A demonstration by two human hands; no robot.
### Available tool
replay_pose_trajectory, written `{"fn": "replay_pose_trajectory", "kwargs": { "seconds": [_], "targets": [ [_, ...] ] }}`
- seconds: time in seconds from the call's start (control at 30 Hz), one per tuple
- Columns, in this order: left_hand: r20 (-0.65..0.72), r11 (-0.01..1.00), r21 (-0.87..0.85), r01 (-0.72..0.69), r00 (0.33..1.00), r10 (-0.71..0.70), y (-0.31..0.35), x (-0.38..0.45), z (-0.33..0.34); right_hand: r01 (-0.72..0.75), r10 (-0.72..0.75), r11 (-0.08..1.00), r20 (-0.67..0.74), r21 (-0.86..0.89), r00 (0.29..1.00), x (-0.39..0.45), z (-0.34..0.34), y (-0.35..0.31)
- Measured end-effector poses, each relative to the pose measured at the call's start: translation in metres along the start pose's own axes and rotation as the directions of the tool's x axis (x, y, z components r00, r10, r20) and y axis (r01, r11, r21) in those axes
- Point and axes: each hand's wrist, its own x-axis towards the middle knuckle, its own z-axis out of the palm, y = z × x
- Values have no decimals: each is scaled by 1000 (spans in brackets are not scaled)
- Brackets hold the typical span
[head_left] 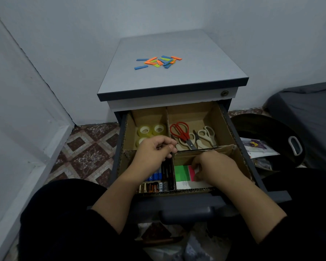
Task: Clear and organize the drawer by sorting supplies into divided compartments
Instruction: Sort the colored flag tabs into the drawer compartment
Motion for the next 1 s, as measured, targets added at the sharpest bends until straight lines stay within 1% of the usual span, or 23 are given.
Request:
{"fn": "replay_pose_trajectory", "kwargs": {
  "seconds": [0.4,0.63,0.7,0.77,0.87,0.93,1.0],
  "targets": [
    [1,1000,14,-10,1000,10,0,0,0,14,-15,1000,-22,-15,1000,1,0,-2],
    [4,1000,10,-10,1000,10,-1,0,-1,0,0,1000,-12,31,1000,1,0,0],
    [8,1000,10,-10,1000,9,-1,0,-1,-46,47,996,-13,76,999,-2,-4,2],
    [13,1000,7,-9,1000,9,-1,0,-1,-132,137,986,-52,98,989,-7,-9,9],
    [15,1000,6,-5,1000,4,-1,0,-2,-286,286,958,-119,17,951,-15,-12,18],
    [16,1000,4,0,1000,0,-1,0,-2,-336,334,942,-105,-1,937,-19,-11,19],
    [18,1000,3,2,1000,-2,-1,0,-2,-349,348,937,-81,2,934,-20,-8,18]
  ]
}}
